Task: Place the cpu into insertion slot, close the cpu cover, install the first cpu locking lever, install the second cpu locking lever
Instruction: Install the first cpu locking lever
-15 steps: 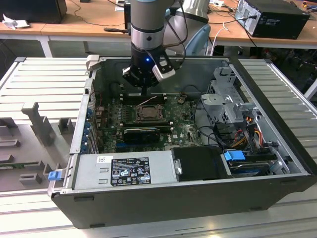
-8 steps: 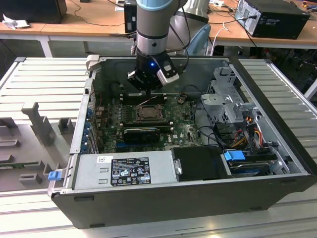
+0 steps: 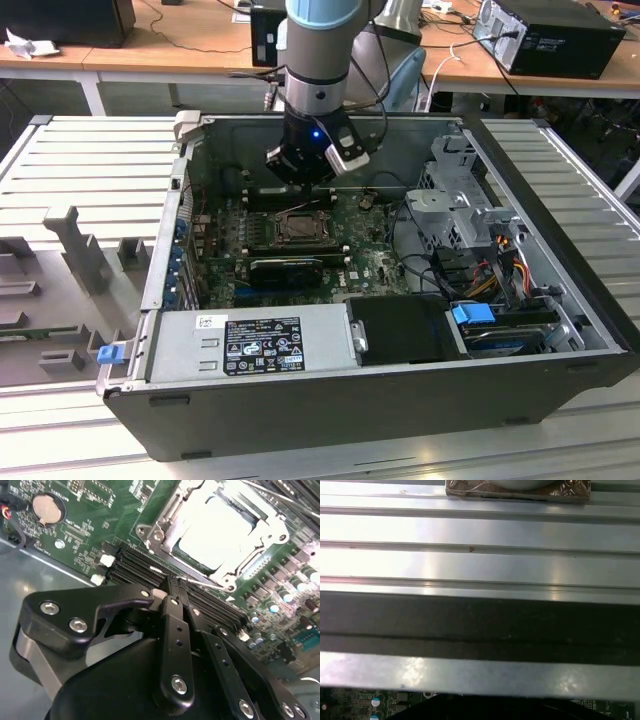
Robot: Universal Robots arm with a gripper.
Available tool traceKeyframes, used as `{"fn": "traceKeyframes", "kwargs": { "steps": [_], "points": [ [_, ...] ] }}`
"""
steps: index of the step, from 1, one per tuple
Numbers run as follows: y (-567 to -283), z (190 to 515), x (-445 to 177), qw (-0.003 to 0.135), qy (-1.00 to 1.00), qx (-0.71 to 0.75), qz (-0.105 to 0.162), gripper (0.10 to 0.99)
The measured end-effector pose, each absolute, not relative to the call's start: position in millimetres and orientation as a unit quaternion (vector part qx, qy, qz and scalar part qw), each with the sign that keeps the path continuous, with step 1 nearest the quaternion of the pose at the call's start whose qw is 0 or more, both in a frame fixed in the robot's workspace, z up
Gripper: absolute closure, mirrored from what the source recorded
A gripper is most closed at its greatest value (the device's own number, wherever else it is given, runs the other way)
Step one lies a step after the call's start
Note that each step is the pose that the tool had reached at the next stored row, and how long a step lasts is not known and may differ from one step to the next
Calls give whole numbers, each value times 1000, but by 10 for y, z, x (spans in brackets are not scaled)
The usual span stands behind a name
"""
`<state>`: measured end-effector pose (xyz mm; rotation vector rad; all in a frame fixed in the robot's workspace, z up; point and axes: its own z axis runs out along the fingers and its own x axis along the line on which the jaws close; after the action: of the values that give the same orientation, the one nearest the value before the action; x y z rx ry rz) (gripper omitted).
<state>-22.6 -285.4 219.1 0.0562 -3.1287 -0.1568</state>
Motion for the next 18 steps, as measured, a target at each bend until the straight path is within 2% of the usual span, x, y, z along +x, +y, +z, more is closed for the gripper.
{"fn": "traceKeyframes", "kwargs": {
  "steps": [18],
  "points": [
    [-2854, 2079, -168, 4, -999, 18, -49, 980]
  ]
}}
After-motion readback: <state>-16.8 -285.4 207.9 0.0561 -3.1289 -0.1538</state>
